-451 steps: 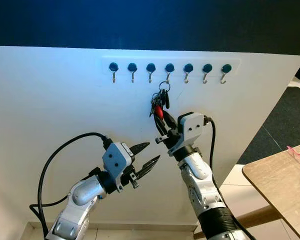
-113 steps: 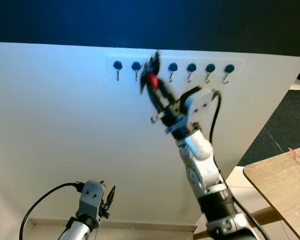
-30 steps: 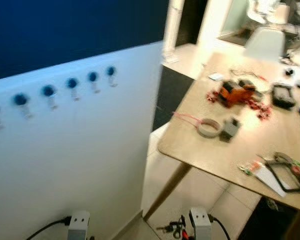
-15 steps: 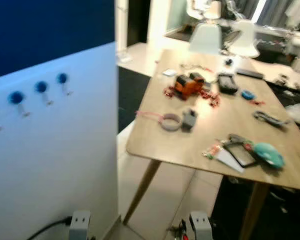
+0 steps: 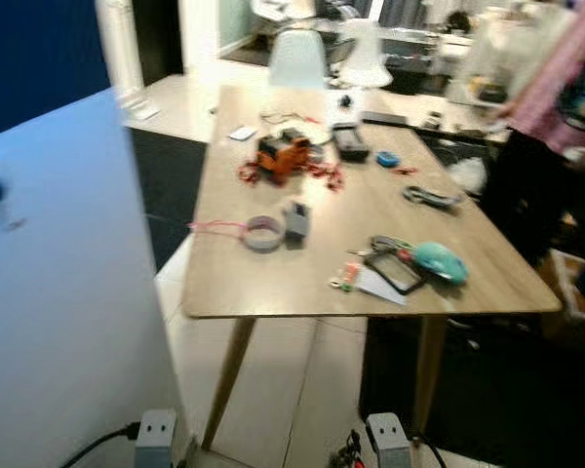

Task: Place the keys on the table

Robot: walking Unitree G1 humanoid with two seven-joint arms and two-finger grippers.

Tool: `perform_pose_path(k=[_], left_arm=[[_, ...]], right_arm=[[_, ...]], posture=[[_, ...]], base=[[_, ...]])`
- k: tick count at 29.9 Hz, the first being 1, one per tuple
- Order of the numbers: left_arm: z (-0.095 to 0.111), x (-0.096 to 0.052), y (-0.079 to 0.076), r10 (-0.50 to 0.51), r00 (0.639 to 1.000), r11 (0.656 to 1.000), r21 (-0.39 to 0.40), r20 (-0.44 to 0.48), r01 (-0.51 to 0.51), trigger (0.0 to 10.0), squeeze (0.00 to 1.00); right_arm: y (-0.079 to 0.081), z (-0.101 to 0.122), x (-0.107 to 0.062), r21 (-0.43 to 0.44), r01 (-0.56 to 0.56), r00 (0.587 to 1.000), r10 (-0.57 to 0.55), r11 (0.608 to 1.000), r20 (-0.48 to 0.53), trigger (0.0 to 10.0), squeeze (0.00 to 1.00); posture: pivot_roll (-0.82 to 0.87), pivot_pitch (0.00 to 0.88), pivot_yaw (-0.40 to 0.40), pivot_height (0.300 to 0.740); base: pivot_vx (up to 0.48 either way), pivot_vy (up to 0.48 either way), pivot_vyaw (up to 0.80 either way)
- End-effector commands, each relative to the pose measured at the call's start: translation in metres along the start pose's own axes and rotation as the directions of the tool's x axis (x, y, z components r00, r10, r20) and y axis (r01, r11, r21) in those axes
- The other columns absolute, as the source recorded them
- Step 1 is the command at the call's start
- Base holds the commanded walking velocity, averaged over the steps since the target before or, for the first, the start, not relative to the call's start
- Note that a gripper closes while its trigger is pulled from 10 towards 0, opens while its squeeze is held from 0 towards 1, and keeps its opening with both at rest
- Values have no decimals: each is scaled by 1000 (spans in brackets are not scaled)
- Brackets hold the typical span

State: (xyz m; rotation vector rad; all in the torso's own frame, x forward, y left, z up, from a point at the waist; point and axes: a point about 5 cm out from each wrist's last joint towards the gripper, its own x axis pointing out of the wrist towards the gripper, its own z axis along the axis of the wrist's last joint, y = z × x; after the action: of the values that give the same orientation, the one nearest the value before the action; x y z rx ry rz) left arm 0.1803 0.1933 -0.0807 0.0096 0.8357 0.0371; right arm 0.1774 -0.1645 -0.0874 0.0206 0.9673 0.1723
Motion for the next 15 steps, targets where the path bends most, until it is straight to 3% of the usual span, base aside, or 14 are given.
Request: perform_pose_path(k=[1,8,15], left_arm=[[-7,-2,-2,-1,1000,1000,-3,-17,1,10000,0],[-9,-3,0,24,1000,999,-43,-19,-25,10000,0],[-11,-4,8,44,999,997,-67,-22,-45,10000,0]], right_arm=[[1,3,0,-5,-5,1000,5,1000,18,10000,0],[4,3,1,-23,-19,1000,19,1000,22,10000,0],[4,2,1,-33,-18,1000,19,999,18,10000,0]], posture=[[80,0,-41,740],[86,0,-44,740],[86,0,-47,740]], base=[[0,0,-481],[0,0,0],[0,-460,0]])
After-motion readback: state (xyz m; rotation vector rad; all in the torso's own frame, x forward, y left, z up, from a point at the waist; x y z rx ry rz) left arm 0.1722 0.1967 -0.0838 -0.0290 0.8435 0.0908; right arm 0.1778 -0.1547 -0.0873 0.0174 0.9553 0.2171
